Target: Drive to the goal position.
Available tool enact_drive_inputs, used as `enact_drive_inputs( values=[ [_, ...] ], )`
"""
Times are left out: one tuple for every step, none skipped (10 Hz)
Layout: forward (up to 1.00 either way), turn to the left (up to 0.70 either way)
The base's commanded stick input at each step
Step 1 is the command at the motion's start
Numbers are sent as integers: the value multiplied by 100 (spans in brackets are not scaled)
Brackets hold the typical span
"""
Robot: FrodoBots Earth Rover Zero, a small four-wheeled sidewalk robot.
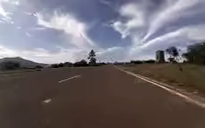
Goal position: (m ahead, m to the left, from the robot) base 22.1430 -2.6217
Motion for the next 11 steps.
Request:
enact_drive_inputs(
  values=[
    [100, 0],
    [100, 0],
    [100, 0],
    [100, 0],
    [100, 0],
    [100, 0],
    [100, 0],
    [100, 0],
    [100, 0],
    [100, 0],
    [100, 0]
  ],
)
